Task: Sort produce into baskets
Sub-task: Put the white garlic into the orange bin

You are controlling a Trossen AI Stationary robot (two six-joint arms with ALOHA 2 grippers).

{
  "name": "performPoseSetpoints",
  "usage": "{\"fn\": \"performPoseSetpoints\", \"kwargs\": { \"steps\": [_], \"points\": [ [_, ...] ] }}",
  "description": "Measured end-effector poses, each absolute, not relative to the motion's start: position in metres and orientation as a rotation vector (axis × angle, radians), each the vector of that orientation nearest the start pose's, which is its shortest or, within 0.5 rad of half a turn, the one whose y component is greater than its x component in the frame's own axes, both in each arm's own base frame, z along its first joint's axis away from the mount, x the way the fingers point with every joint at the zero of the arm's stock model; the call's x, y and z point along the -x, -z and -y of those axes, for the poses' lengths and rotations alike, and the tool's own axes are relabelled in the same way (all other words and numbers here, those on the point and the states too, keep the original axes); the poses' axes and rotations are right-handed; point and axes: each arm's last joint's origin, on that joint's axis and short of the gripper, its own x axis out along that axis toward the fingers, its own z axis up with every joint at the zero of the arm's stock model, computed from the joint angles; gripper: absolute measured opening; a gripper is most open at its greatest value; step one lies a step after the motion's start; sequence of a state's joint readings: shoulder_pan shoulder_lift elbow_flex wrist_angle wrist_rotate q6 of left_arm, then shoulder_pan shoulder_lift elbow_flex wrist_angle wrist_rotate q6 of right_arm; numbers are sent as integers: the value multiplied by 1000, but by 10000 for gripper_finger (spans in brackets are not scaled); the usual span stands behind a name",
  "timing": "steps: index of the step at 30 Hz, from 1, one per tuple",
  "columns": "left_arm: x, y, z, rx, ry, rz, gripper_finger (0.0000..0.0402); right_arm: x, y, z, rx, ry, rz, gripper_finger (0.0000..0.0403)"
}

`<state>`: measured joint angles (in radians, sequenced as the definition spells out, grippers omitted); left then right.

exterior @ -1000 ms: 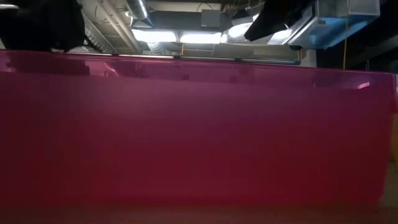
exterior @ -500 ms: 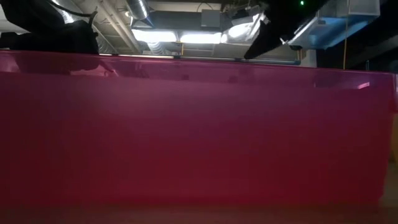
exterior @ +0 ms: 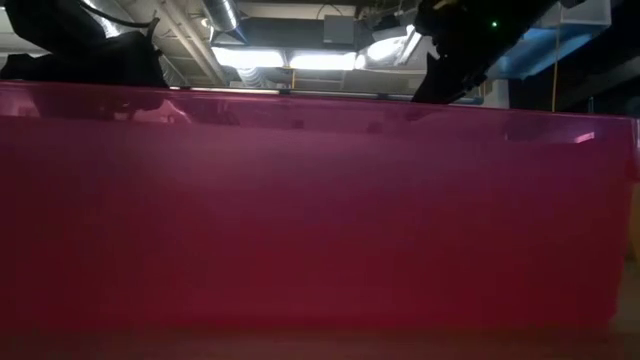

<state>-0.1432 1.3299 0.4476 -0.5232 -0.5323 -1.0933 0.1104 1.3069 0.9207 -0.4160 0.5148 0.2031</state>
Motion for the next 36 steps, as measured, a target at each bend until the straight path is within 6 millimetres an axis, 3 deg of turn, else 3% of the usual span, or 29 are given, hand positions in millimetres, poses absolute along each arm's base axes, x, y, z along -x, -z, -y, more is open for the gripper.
{"fn": "performPoseSetpoints", "kwargs": {
  "steps": [6, 15, 24, 28, 36],
  "points": [
    [-195, -138, 17, 303, -749, -940, 21, -266, -255, -17, 26, 397, -728, 223],
    [-227, -182, 26, 120, -468, -628, 45, -277, -266, -21, -66, 295, -579, 229],
    [-245, -209, 31, 35, -315, -351, 34, -293, -280, -26, -132, 173, -377, 321],
    [-249, -219, 32, 25, -277, -255, 40, -307, -275, -28, -122, 126, -325, 342],
    [-252, -229, 34, 53, -222, -153, 38, -336, -259, -31, -80, 107, -190, 344]
  ]
}}
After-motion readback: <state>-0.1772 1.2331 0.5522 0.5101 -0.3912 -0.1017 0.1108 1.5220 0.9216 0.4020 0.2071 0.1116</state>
